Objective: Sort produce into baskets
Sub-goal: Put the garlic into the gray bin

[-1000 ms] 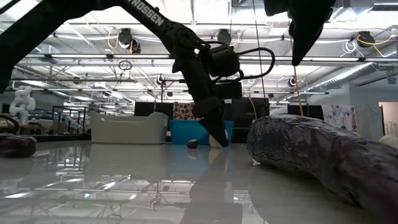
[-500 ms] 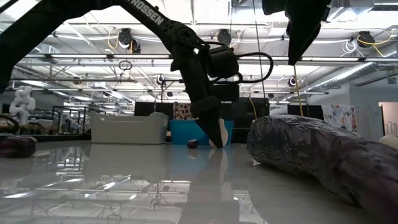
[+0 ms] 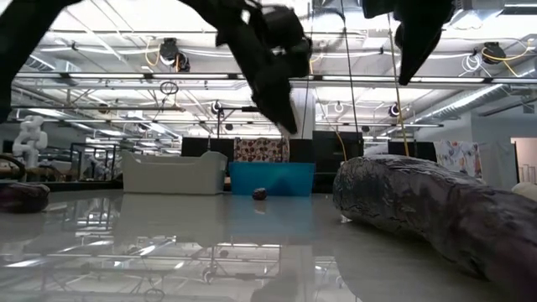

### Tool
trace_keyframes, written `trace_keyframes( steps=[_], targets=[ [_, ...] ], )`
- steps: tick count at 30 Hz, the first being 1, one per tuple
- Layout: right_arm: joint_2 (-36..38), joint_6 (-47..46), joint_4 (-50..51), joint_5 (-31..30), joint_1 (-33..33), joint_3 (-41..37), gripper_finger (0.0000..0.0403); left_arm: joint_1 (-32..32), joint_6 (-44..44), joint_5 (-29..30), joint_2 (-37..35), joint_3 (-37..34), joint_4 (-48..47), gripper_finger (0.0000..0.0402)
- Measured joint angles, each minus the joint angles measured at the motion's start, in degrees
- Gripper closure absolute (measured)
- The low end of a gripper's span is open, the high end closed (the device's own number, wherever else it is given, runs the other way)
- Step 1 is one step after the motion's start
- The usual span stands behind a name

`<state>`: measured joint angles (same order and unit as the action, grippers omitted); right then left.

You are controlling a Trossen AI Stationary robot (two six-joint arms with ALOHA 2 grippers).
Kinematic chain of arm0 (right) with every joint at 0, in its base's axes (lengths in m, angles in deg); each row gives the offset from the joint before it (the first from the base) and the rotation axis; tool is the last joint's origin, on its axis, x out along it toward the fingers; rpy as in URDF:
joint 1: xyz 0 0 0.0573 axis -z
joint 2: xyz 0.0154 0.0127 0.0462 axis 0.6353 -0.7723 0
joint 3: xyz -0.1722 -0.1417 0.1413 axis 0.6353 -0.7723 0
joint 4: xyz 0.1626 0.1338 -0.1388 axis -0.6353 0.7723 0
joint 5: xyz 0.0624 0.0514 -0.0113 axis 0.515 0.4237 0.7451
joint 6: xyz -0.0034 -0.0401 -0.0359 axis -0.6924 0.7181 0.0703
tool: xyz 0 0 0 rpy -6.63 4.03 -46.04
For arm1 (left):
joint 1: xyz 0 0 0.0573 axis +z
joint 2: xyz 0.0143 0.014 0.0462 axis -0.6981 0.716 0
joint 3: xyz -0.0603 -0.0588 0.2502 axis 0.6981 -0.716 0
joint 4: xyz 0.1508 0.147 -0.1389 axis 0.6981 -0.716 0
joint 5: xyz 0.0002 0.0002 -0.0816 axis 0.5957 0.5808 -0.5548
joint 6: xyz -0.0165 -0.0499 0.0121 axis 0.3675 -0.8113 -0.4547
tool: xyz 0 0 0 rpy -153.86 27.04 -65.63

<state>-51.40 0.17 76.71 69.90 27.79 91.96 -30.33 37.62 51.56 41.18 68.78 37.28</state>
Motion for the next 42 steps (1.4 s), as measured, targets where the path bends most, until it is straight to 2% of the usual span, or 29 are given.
trace_keyframes(
  steps=[5,10,16,20,23,27,31,35,42],
  targets=[
    [4.1,0.4,0.0,1.0,1.6,-2.3,0.0083,2.3,-1.5,2.8,-8.6,-0.4,-5.9,0.0230],
    [12.7,-4.2,-2.1,1.2,4.8,-12.0,0.0083,6.4,-4.2,4.8,-17.8,-5.0,-9.7,0.0230],
    [21.9,-18.9,-4.9,2.2,7.5,-23.4,0.0083,11.8,-7.1,7.2,-30.7,-18.7,-8.8,0.0230],
    [23.8,-28.8,-7.5,2.0,7.9,-28.4,0.0083,15.5,-10.3,7.4,-38.4,-29.8,-3.4,0.0230],
    [23.4,-31.7,-10.1,1.9,7.9,-31.8,0.0083,17.9,-14.5,7.5,-42.3,-37.0,1.8,0.0230],
    [22.0,-34.5,-12.1,2.0,7.9,-35.0,0.0083,20.6,-23.7,7.9,-43.7,-43.0,5.8,0.0230],
    [21.1,-35.6,-12.1,2.0,7.9,-36.8,0.0083,22.3,-33.2,11.4,-42.6,-44.6,5.5,0.0230],
    [21.0,-35.9,-12.6,2.0,7.9,-38.3,0.0083,23.6,-34.1,10.7,-41.5,-44.7,5.3,0.0217],
    [21.0,-37.1,-16.1,4.0,7.9,-41.1,0.0083,25.4,-34.4,7.3,-40.5,-44.7,5.2,0.0151]
  ],
)
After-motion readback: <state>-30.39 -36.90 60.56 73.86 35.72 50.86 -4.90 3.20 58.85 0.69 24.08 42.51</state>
